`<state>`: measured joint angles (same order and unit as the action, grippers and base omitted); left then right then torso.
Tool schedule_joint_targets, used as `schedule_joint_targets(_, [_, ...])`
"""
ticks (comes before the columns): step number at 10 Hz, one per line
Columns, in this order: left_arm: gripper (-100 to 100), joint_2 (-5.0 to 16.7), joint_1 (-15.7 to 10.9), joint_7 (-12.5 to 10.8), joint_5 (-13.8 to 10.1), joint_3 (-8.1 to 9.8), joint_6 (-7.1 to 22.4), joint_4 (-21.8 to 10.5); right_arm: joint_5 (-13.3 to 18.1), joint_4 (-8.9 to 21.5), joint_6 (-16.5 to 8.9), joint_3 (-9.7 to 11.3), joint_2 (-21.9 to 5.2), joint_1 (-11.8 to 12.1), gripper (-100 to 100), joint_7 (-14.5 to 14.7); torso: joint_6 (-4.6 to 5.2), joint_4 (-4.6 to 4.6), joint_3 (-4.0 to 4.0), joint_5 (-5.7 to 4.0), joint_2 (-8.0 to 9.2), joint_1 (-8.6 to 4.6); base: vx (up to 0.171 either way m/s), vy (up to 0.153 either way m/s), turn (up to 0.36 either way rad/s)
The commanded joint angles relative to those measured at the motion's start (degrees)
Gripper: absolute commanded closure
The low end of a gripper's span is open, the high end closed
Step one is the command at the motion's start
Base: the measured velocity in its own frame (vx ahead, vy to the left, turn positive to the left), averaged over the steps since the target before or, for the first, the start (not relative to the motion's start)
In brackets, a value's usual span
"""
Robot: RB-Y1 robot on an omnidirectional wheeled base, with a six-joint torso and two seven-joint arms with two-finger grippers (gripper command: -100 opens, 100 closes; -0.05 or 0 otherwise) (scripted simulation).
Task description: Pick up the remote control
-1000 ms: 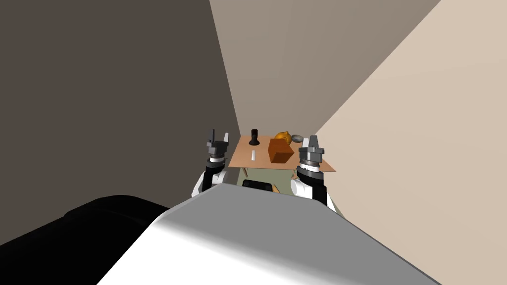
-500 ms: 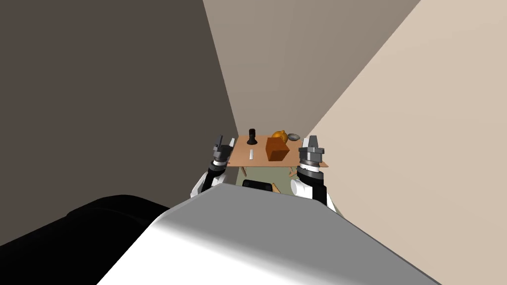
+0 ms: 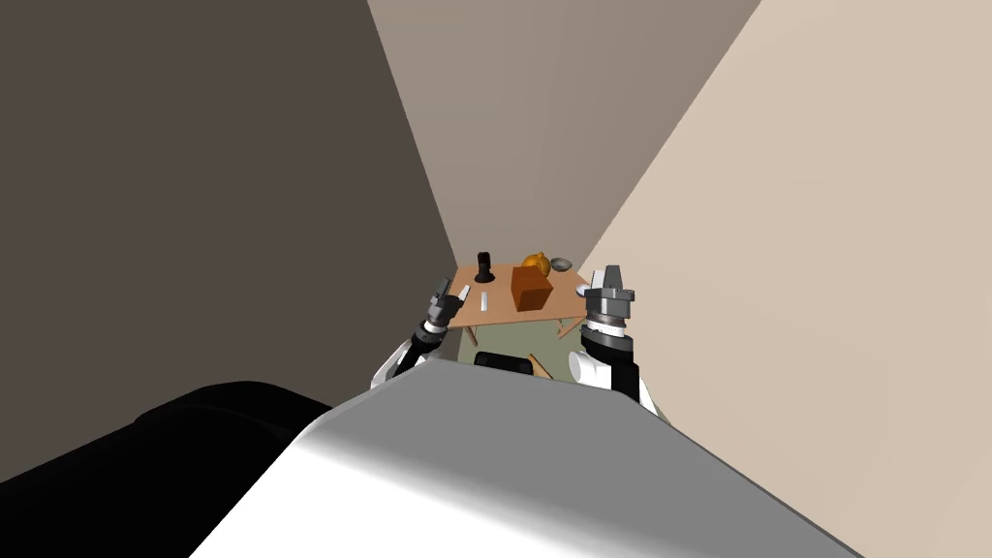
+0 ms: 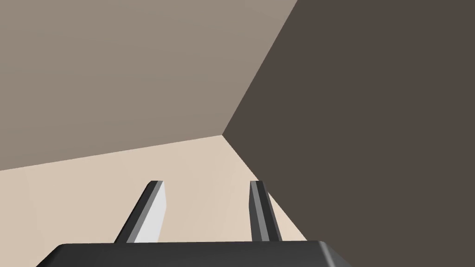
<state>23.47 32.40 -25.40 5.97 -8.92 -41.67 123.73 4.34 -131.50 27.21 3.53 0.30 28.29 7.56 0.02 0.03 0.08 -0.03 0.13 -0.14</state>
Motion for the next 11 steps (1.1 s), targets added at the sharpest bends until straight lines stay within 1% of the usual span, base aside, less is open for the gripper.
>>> schedule_joint_targets(1, [-100,1.01,-0.93,-1.4,0.12,-0.56,-0.34,-2.05,0.0,0.0,0.0,0.0,0.0,0.0,0,0.0,0.0,0.0,0.0,0.0,0.0,0.0,-0.013,-0.027,-0.1])
schedule_joint_targets(2, [-100,3.06,-0.74,-3.66,0.52,-1.92,-0.74,-4.12,0.0,0.0,0.0,0.0,0.0,0.01,0,0.0,-0.01,-0.01,-0.03,0.01,-0.06,0.05,-0.009,-0.028,-0.249])
schedule_joint_targets(3, [-100,5.1,-0.59,-5.26,0.96,-3.38,-1.06,-5.76,0.0,0.0,0.0,0.0,0.0,0.0,0,0.0,0.02,-0.02,-0.04,0.01,-0.07,0.06,-0.01,-0.03,-0.354])
schedule_joint_targets(4, [-100,5.1,-0.59,-6.01,0.96,-3.38,-1.06,-6.68,0.0,0.0,0.0,0.0,0.0,0.0,0,0.0,0.03,-0.02,-0.05,0.01,-0.08,0.06,-0.002,-0.022,-0.115])
schedule_joint_targets(5, [-100,7.14,-0.44,-8.2,1.44,-4.9,-1.3,-8.85,0.0,0.0,0.0,-0.01,0.0,0.01,0,0.0,-0.03,-0.02,-0.06,0.02,-0.1,0.07,-0.001,-0.03,-0.174])
schedule_joint_targets(6, [-100,7.14,-0.44,-8.41,1.44,-4.9,-1.3,-9.27,0.0,0.0,0.0,0.0,0.0,0.0,0,0.0,0.0,-0.02,-0.06,0.01,-0.11,0.07,-0.002,-0.025,-0.156])
schedule_joint_targets(7, [-100,9.17,-0.31,-10.87,1.96,-6.49,-1.45,-11.46,0.0,0.0,0.0,-0.01,0.0,0.01,0,0.0,-0.02,-0.02,-0.06,0.01,-0.11,0.07,0.003,-0.038,-0.36])
schedule_joint_targets(8, [-100,11.1,-0.19,-12.34,2.51,-8.13,-1.53,-13.44,0.0,0.0,0.0,0.0,0.0,0.0,0,0.0,0.02,-0.02,-0.07,0.01,-0.12,0.04,0.02,-0.041,-0.428])
schedule_joint_targets(9, [-100,11.2,-0.19,-13.37,2.51,-8.13,-1.53,-14.95,0.0,0.0,0.0,0.0,0.0,0.0,0,0.0,0.01,-0.03,-0.09,0.0,-0.17,0.03,0.018,-0.021,-0.119])
schedule_joint_targets(10, [-100,11.2,-0.19,-13.37,2.51,-8.13,-1.53,-14.95,0.0,0.0,0.0,-0.01,-0.01,0.02,0,0.0,-0.05,-0.03,-0.09,0.01,-0.16,0.09,-0.002,-0.022,0.022])
schedule_joint_targets(11, [-100,13.24,-0.06,-15.9,3.1,-9.82,-1.53,-16.97,0.0,0.0,0.0,-0.01,-0.01,0.02,0,0.0,-0.05,-0.02,-0.06,0.02,-0.11,0.09,0.012,-0.035,-0.303])
